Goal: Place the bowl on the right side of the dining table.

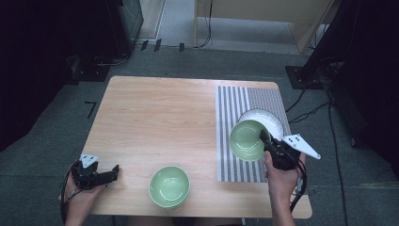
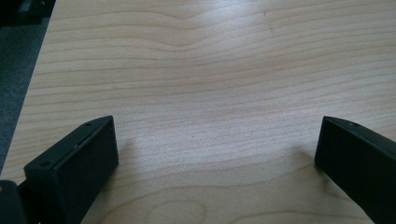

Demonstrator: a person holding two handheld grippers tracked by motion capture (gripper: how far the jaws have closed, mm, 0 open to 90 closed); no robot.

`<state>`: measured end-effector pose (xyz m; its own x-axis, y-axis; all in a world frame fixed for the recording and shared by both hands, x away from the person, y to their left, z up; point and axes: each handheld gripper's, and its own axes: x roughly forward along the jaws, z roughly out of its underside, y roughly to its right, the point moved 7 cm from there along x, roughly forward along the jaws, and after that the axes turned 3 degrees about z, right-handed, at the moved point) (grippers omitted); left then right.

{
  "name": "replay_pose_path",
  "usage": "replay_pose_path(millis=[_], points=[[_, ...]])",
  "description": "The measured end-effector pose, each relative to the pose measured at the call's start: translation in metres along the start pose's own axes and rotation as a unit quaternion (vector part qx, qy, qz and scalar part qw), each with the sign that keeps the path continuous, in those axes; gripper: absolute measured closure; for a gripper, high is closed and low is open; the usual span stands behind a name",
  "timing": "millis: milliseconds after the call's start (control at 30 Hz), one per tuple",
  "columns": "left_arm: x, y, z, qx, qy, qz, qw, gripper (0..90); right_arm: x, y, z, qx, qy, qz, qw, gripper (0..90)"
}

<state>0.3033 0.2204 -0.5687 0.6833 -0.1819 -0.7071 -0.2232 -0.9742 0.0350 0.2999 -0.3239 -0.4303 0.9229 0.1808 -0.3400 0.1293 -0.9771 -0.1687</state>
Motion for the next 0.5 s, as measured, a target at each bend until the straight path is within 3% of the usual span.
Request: replay_pose_path(millis=[500], points=[[0.0,0.0,0.0,0.0,0.0,0.0,1.0,0.0,0.025,0.034,0.008,0.021,-0.017,0.029,0.9992,84.4]])
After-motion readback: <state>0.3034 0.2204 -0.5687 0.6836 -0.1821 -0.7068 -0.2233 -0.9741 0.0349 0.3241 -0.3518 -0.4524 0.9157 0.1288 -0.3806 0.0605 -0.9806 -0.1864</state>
